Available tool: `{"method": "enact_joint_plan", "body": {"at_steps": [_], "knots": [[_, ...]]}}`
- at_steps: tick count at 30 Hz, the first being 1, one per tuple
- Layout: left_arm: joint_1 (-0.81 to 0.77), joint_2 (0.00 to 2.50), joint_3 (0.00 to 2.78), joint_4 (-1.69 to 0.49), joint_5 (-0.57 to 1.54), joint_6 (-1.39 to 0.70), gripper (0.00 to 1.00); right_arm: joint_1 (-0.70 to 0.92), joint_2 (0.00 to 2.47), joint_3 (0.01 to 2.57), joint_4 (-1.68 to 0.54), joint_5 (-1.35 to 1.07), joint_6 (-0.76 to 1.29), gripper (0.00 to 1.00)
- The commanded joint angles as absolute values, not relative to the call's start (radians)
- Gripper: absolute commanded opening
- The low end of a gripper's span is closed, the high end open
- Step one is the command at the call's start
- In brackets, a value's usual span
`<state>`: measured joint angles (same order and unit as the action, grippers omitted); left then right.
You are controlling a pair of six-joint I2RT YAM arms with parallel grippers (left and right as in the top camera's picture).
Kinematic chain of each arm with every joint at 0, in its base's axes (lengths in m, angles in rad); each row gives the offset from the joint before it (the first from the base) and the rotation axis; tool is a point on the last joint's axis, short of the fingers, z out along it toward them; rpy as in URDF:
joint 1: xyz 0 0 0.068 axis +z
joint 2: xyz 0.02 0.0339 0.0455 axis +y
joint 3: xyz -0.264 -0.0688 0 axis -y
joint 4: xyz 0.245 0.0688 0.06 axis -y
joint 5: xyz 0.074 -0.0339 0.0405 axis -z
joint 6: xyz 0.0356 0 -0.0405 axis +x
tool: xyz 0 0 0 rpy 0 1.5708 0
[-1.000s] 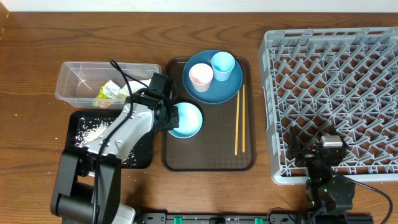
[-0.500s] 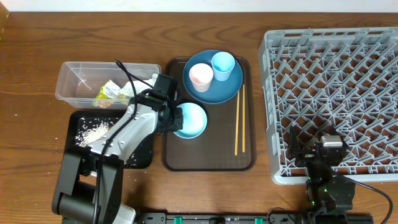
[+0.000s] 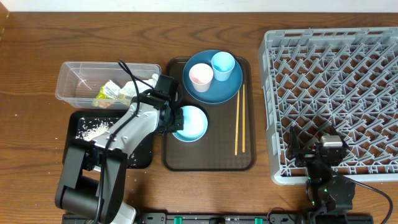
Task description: Sort waste into correct bins and load items into the dishwasher rack
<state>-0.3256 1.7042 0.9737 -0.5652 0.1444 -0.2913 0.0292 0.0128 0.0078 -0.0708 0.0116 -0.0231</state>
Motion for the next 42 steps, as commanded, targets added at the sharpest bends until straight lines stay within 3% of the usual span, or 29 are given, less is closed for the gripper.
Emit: {"method": "enact_joint_plan", "body": {"at_steps": [1, 26, 35, 42], "knots": [[-0.327, 1.691, 0.967, -0.567, 0.145, -0.292, 0.06, 0.022, 0.009, 0.006, -0.074, 0.007, -0.031, 0.99], [-0.327, 1.395, 1.025, -0.632, 0.147, -0.292, 0.06, 0.022, 0.009, 0.006, -0.074, 0.007, -0.031, 0.99], [-0.327, 1.387, 1.174, -0.73, 0.15, -0.292, 0.06, 0.022, 0.009, 0.006, -0.074, 0.007, -0.031, 0.99], [-0.327, 1.39, 1.291, -0.725, 0.302, -0.289, 0.06, 0.022, 0.009, 0.006, -0.072, -0.02, -0.014, 0.99]]}}
